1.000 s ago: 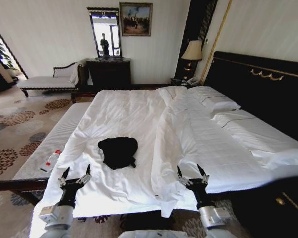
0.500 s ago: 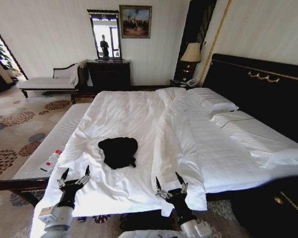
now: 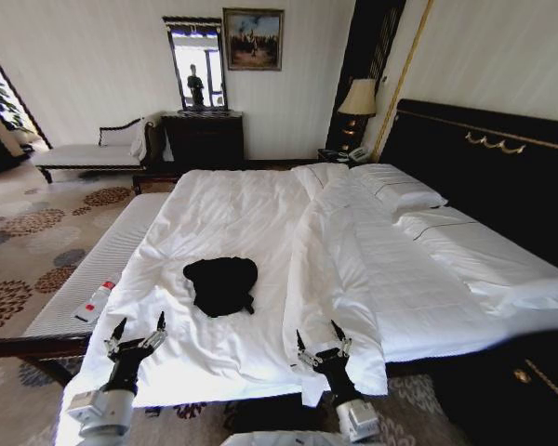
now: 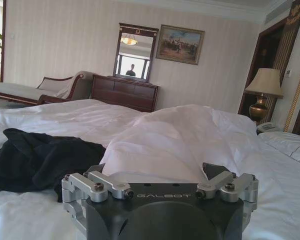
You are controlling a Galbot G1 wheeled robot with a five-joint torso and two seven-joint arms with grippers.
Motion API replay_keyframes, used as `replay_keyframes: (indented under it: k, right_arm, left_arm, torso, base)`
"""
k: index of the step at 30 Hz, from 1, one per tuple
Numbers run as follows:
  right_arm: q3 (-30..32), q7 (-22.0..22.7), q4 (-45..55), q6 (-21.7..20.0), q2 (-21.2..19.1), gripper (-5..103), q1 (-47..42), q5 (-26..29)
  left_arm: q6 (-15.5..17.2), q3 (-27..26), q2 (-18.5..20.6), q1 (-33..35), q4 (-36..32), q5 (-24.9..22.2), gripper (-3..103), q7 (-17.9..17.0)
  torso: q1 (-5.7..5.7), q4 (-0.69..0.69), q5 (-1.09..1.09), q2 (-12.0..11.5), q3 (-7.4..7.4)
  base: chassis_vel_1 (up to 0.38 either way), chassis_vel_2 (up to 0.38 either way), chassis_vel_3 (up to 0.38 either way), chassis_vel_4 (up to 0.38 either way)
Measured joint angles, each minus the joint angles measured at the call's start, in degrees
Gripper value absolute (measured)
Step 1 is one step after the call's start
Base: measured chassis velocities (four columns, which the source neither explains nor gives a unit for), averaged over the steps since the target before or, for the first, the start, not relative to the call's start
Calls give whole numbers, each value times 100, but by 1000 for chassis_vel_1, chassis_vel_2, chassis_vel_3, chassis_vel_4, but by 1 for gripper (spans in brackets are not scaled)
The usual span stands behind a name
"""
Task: Fold the clothes on the bed.
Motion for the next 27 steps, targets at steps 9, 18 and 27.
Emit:
replay_keyframes:
  k: [9,18,27]
  right_arm:
    - [-6,18,-121,-70,-5,89,80,151]
    - [-25,27,-116,-72,-15,56,55,182]
    - [-22,42,-92,-72,-34,23,32,230]
  left_arm:
    - [16,-8,-3,14,-27,-19,97,3]
    - [8,-9,1,32,-58,-25,97,5]
    - [40,8,10,1,-78,-32,98,1]
  torso:
    - [0,0,0,0,0]
    - [0,0,0,0,0]
    - [0,0,0,0,0]
  base:
    - [0,0,0,0]
    - [0,0,0,0]
    - [0,0,0,0]
